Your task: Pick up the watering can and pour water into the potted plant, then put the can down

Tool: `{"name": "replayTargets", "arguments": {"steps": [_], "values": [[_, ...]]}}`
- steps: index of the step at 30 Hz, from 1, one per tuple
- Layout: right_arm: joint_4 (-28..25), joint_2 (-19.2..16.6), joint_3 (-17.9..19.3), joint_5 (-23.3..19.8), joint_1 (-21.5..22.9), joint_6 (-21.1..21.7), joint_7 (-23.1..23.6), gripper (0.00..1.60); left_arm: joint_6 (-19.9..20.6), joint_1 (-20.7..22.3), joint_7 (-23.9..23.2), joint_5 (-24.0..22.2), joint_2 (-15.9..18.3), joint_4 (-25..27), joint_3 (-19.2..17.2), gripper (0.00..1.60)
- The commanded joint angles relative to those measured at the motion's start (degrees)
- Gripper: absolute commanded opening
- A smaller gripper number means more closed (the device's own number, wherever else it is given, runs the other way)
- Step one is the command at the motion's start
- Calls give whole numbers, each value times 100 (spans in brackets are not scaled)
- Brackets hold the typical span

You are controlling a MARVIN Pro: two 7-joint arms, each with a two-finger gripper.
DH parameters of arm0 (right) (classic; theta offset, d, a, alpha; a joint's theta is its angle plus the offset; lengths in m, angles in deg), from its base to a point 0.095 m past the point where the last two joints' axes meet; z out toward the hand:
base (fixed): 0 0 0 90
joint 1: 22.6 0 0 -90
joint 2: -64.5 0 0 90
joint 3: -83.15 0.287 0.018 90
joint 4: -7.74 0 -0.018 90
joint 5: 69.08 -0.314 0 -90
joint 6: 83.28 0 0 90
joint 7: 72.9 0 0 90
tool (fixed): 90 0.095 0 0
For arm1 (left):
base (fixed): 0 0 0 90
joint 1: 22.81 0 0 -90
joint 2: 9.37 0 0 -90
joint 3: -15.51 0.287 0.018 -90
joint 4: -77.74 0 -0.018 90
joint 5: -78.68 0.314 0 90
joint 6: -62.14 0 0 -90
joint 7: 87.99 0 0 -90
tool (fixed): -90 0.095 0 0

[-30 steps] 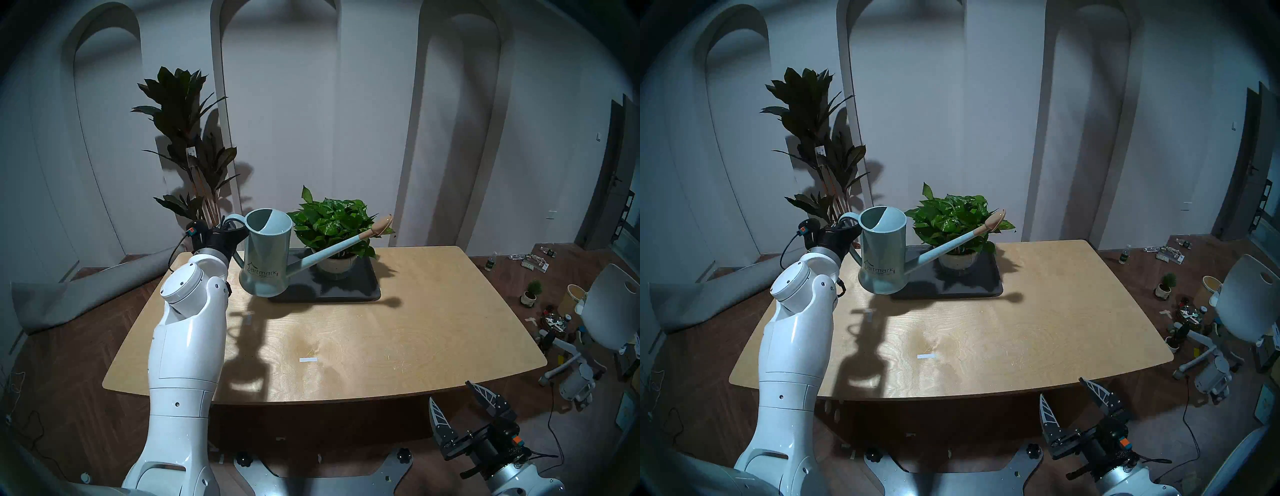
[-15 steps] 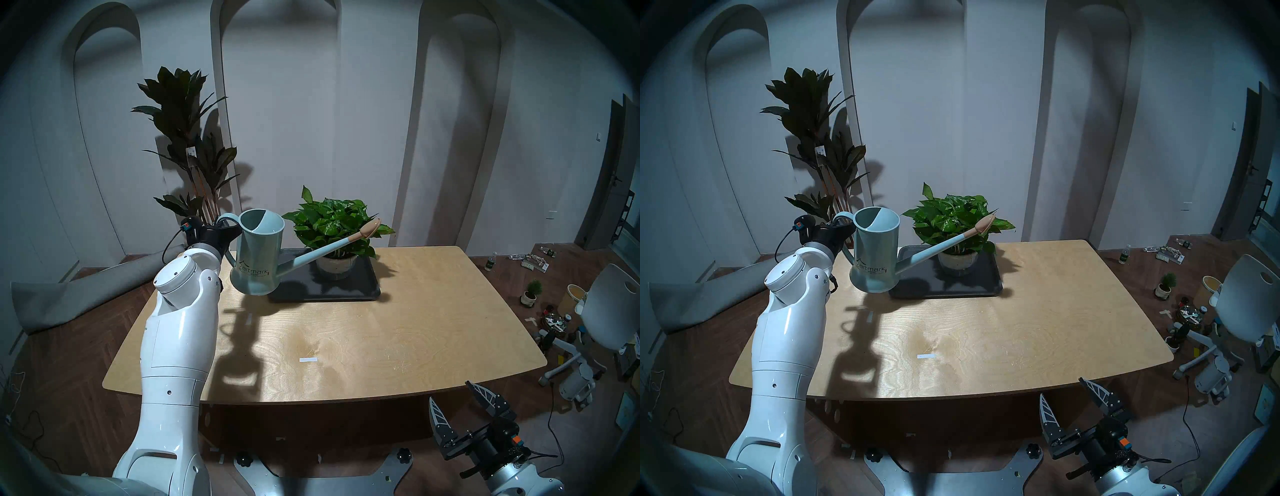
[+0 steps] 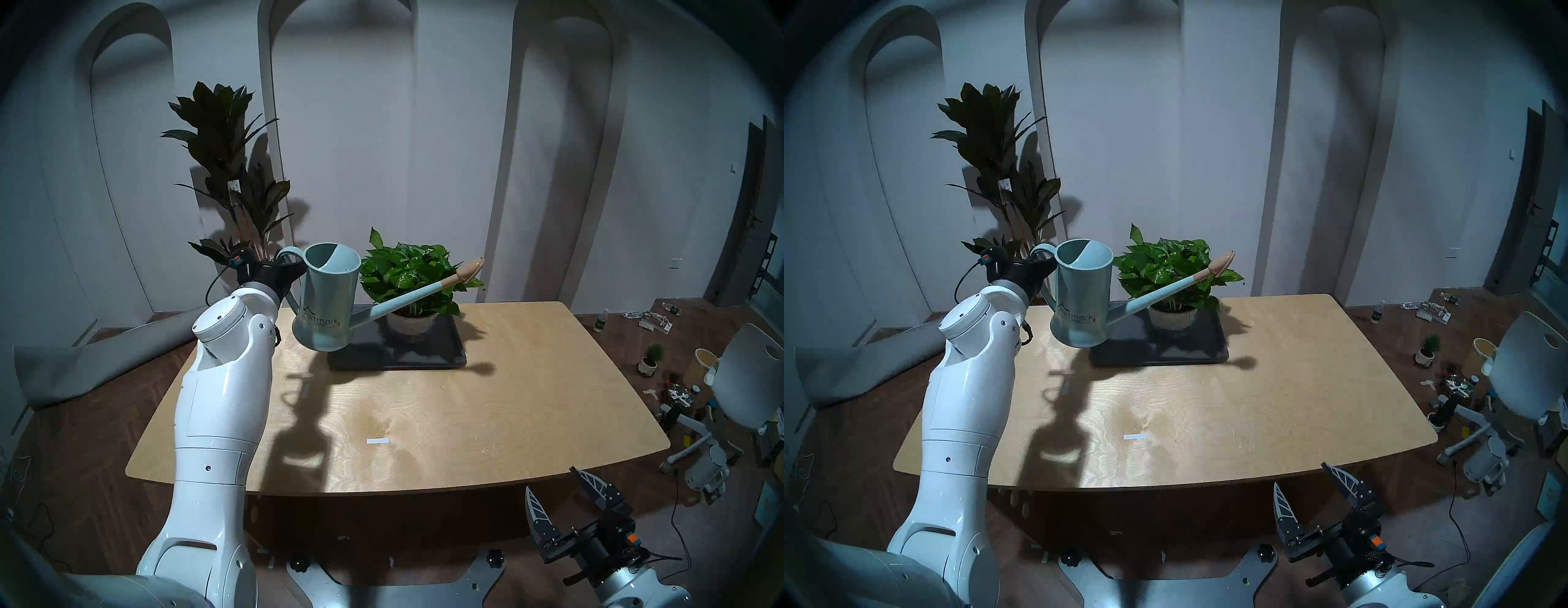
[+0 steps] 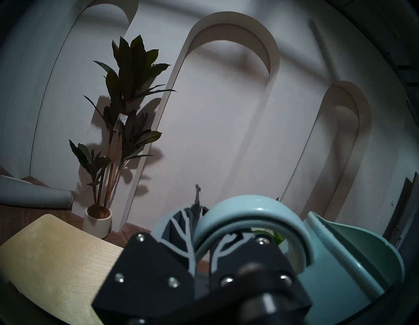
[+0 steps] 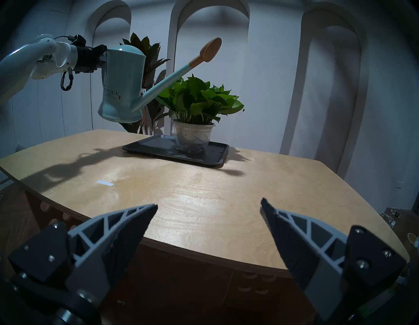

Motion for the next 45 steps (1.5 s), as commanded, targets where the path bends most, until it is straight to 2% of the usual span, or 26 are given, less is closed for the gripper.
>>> {"name": "replayTargets", "arguments": {"steps": [1, 3, 4, 9, 10, 15, 18, 19, 20, 31, 45], "values": [[-88, -3, -7, -4, 11, -26, 8, 160, -62, 644, 5, -71, 132, 338, -130, 0], [-85, -3, -7, -4, 13, -26, 9, 160, -28, 749, 20, -85, 169, 306, -175, 0], [-84, -3, -7, -4, 15, -26, 9, 160, -54, 587, 8, -91, 206, 408, -199, 0], [-79, -2, -7, -4, 21, -26, 11, 160, 11, 815, 50, -106, 319, 366, -293, 0], [-79, -2, -7, -4, 22, -27, 11, 160, -7, 709, 46, -106, 356, 439, -311, 0], [-74, -2, -7, -4, 28, -27, 13, 160, 23, 864, 96, -76, 483, 443, -352, 0], [-70, -2, -7, -4, 32, -27, 14, 160, 31, 903, 132, -30, 566, 432, -332, 0], [-69, -2, -7, -4, 33, -27, 14, 160, 60, 1048, 154, -18, 570, 359, -317, 0], [-68, -2, -7, -4, 33, -27, 14, 160, 32, 943, 154, 9, 608, 413, -297, 0], [-57, -2, -7, -4, 45, -27, 19, 160, 66, 1186, 295, 300, 736, 217, -25, 0], [-47, -1, -6, -5, 58, -28, 25, 160, 128, 1404, 573, 488, 844, 108, 25, 0]]}}
